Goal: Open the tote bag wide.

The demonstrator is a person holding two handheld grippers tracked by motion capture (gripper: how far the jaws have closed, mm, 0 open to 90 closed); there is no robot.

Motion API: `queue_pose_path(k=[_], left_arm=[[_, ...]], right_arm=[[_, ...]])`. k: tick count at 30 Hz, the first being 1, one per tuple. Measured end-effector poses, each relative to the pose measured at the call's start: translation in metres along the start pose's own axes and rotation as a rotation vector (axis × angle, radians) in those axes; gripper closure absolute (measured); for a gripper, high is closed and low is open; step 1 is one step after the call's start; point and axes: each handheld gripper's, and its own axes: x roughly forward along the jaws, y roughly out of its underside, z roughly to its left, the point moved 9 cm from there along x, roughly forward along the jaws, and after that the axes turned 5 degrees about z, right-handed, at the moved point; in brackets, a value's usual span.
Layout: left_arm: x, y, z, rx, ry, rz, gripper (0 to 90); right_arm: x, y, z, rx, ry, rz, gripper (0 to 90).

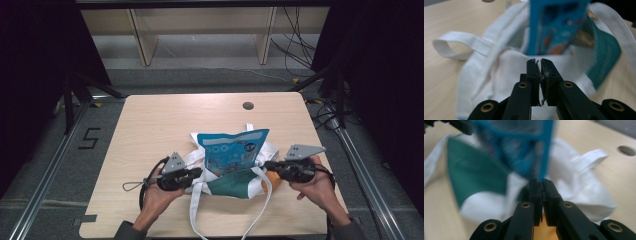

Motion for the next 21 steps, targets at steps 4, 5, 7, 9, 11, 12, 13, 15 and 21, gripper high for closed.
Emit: queue_pose_path(k=[4, 5, 7, 9, 11, 12, 13, 15, 21], left_arm=[[0.013, 0.025, -0.007, 0.057, -0.036, 0.080, 85.4], [0.027, 0.038, -0.010, 0.071, -0.032, 0.125, 85.6], [0.035, 0.045, -0.009, 0.085, -0.041, 0.158, 85.9], [0.037, 0.047, -0.006, 0.085, -0.042, 0.162, 86.7], [0.038, 0.046, -0.006, 0.084, -0.042, 0.152, 86.6], [0.039, 0.047, -0.005, 0.096, -0.057, 0.156, 87.7], [0.039, 0.048, -0.002, 0.107, -0.069, 0.161, 87.7], [0.041, 0.045, 0.003, 0.093, -0.082, 0.158, 88.1], [0.048, 0.038, 0.022, 0.112, -0.149, 0.164, 88.8]], right_arm=[[0.020, 0.024, 0.022, -0.090, -0.026, 0.140, 88.6], [0.028, 0.028, 0.024, -0.094, -0.038, 0.163, 89.3], [0.034, 0.032, 0.024, -0.090, -0.040, 0.185, 89.9], [0.060, 0.046, 0.019, -0.062, -0.043, 0.247, 90.0], [0.066, 0.049, 0.016, -0.046, -0.049, 0.249, 90.0], [0.072, 0.050, 0.014, -0.032, -0.065, 0.246, 90.0], [0.073, 0.050, 0.014, -0.027, -0.060, 0.243, 90.0], [0.075, 0.050, 0.013, -0.023, -0.028, 0.236, 90.0], [0.088, 0.038, 0.002, -0.069, 0.023, 0.215, 90.0]])
